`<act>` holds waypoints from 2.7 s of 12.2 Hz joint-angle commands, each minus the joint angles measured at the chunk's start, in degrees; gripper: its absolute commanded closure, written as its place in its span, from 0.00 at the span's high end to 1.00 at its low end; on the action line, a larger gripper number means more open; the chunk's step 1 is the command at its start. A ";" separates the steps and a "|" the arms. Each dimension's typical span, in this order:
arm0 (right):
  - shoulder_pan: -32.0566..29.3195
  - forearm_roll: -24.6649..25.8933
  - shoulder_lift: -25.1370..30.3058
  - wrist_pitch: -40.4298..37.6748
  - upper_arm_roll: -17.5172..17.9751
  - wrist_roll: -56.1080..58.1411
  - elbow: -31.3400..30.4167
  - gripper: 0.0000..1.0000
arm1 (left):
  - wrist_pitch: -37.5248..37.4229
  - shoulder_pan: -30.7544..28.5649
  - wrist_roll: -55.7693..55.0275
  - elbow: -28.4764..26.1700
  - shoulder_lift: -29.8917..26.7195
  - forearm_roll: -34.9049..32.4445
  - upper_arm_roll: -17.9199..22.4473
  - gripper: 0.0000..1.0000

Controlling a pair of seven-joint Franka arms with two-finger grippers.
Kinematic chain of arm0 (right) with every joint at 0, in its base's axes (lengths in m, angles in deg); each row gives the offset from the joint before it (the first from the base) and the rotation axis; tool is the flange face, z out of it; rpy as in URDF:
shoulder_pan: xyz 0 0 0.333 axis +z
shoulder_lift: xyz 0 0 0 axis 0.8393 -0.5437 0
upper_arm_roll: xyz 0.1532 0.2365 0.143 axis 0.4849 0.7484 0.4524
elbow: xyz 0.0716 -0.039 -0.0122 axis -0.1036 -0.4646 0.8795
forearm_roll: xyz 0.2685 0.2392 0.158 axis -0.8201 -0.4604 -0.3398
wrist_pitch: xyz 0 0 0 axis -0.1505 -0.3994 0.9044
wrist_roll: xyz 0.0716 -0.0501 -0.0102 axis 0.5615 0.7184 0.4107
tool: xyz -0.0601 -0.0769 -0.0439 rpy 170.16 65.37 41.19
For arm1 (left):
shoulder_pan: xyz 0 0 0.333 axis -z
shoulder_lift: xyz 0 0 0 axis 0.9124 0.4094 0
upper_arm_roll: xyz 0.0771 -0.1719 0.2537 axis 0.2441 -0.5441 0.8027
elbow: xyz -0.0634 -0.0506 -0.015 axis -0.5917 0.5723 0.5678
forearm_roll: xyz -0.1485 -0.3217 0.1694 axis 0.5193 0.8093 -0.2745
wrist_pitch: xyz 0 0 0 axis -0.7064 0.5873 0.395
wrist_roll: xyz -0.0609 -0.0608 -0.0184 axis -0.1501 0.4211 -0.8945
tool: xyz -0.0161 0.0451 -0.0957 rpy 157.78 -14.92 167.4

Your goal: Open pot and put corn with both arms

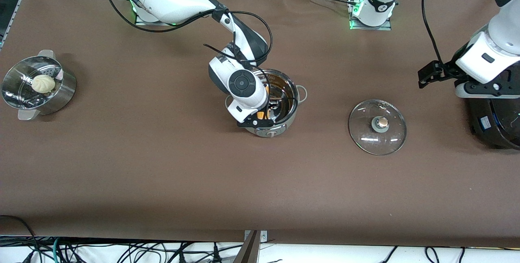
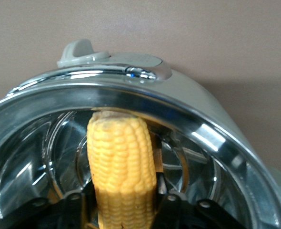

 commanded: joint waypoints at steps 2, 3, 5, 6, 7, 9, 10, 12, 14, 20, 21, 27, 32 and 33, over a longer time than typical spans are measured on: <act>1.18 2.08 -1.06 0.01 -0.25 -1.25 2.20 1.00 | -1.04 19.64 2.14 1.47 -0.67 1.43 21.30 1.00; 1.18 2.08 -1.05 0.01 -0.25 -1.17 2.29 1.00 | -0.87 20.22 3.03 0.42 -1.55 1.34 21.62 1.00; 1.18 2.17 -0.10 -0.95 -0.25 -0.99 2.37 1.00 | 0.53 20.58 3.04 -3.70 -4.52 1.34 21.63 1.00; 1.18 2.17 1.74 -2.87 -0.25 -0.99 2.38 1.00 | 2.89 20.49 3.21 -6.77 -6.37 1.34 21.80 1.00; 1.09 2.26 4.11 -7.24 -0.60 -0.99 2.46 1.00 | 3.87 20.49 3.21 -9.50 -8.22 1.34 21.89 1.00; 0.65 2.43 12.00 -15.51 -3.92 -0.99 2.46 1.00 | 5.63 21.10 3.04 -13.38 -10.95 1.34 21.89 1.00; 0.48 2.00 15.09 -18.94 -6.90 -0.64 2.29 1.00 | 5.03 20.59 3.13 -12.70 -10.52 1.34 21.72 1.00; 0.21 2.08 19.23 -25.45 -13.75 -0.29 2.29 1.00 | 4.67 20.67 2.86 -11.81 -10.17 1.34 21.37 1.00; 0.04 1.65 21.61 -28.55 -21.48 3.20 2.29 1.00 | 4.67 20.84 3.04 -11.63 -9.64 1.43 21.36 1.00; -24.54 -0.46 40.92 -24.69 -17.21 9.46 -16.92 1.00 | 3.26 20.23 2.77 -6.18 -5.78 4.75 21.63 1.00; -26.57 -0.55 43.65 -24.43 -17.04 11.65 -19.83 1.00 | 3.17 19.97 3.04 -6.45 -5.77 4.68 21.63 1.00; -36.44 1.64 47.99 -25.04 -11.58 34.16 -21.44 1.00 | 3.09 20.58 2.86 -6.18 -5.69 3.63 21.36 1.00; -36.26 1.64 44.12 -26.88 -11.59 38.83 -17.22 1.00 | 2.12 20.05 2.95 -6.01 -5.60 3.63 21.36 1.00; -36.35 1.64 44.12 -26.88 -11.67 38.83 -17.22 1.00 | 2.12 20.14 2.95 -6.01 -5.60 3.63 21.36 1.00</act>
